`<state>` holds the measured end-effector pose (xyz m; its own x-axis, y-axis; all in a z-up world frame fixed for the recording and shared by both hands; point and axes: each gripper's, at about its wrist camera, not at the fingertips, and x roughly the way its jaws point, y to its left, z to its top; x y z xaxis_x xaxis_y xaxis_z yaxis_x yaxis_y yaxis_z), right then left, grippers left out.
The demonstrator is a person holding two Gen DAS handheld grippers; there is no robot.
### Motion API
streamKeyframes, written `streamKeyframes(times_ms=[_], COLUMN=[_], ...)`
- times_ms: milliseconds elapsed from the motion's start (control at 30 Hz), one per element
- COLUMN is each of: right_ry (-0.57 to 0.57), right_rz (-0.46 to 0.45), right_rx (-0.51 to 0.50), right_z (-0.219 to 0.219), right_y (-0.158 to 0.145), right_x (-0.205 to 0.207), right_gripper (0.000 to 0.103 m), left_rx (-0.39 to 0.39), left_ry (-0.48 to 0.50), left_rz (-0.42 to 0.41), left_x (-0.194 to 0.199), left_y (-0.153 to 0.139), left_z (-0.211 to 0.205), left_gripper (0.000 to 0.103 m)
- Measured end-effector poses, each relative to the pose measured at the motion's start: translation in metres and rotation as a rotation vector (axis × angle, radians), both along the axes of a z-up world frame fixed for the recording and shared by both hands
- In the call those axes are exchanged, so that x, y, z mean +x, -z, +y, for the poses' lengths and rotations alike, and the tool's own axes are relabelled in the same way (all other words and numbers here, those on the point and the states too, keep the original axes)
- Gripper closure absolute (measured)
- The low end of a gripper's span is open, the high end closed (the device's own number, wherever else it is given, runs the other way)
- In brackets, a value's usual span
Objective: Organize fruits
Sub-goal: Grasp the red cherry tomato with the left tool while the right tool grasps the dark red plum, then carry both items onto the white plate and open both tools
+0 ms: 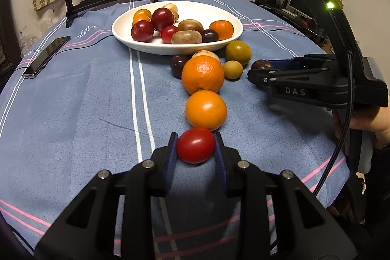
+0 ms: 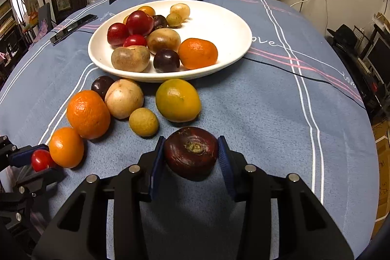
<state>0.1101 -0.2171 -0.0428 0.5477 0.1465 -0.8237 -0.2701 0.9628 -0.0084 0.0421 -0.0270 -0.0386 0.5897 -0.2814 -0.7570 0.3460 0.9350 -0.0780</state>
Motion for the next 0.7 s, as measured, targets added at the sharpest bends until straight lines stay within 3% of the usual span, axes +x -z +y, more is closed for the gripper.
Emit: streamKeyframes(times_ms=[433,700], right_ry=[0.053,0.030], right_rz=[-0.070,-0.110], right_rx=[0.117,0.149], right_z=[-0.041,-0.039], right_y=[-0.022,-0.037], right_x=[-0.026,-0.028], right_gripper=[0.060,0.060], left_rx=[-0.013,-0.044], left_ry=[-0.017,-0.030], left_rz=[-0.014,-0.043], left_x=[-0.001,0.018], left_y=[-0.006,-0.031], left_z=[0.009,0.017], left_gripper=[0.074,0.074])
